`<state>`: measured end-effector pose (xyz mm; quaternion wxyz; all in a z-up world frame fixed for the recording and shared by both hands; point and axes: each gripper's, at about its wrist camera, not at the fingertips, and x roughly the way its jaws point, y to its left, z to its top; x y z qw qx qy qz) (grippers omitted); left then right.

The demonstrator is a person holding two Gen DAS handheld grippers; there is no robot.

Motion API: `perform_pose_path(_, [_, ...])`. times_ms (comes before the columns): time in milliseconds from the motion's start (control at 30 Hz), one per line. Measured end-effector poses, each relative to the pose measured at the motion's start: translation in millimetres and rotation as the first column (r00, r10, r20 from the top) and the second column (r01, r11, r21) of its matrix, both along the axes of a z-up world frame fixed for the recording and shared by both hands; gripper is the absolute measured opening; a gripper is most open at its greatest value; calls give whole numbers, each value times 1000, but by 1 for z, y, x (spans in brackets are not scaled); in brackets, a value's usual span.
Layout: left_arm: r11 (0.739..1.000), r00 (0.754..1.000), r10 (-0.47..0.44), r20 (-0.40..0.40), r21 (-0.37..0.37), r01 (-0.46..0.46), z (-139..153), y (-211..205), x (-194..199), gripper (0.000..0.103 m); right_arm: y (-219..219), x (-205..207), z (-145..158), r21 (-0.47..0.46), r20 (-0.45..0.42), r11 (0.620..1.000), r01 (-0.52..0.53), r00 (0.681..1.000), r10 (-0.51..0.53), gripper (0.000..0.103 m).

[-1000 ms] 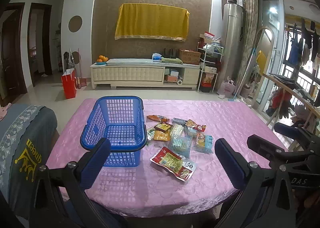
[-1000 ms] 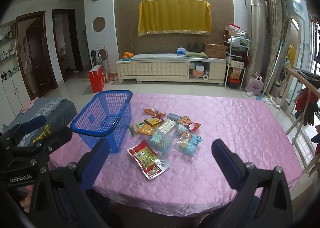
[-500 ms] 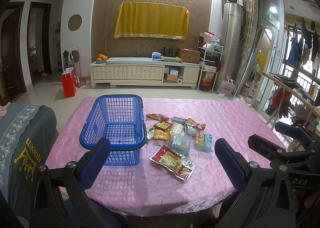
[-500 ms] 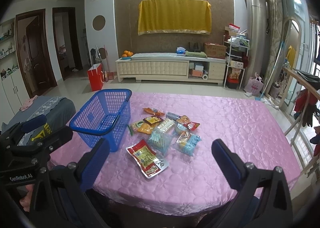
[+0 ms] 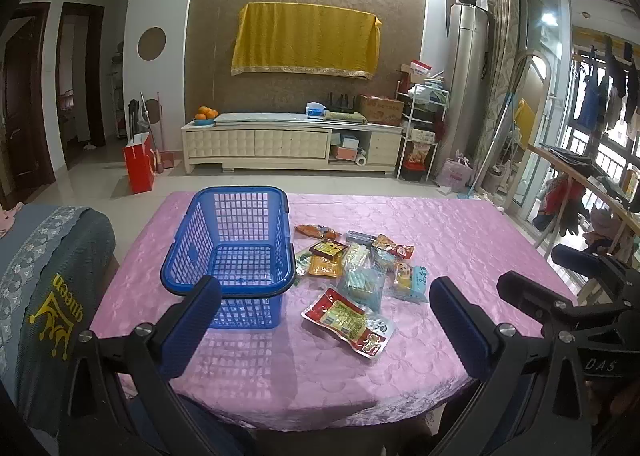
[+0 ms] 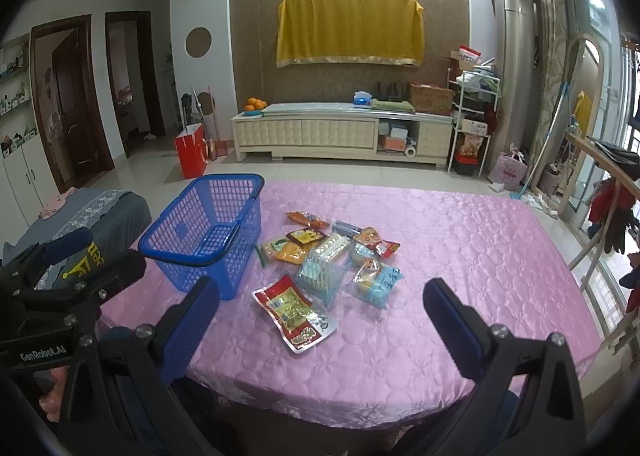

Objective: Organize snacks

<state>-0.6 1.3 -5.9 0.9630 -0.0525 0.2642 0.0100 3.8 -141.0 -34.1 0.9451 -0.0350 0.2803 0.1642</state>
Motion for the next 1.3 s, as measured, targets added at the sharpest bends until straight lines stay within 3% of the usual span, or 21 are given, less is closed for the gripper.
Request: perform_pose_path(1300, [1000, 1000, -3, -8, -9, 3, -3, 2, -1, 103, 3, 4, -2, 8, -15, 1000, -5, 1000, 5, 103])
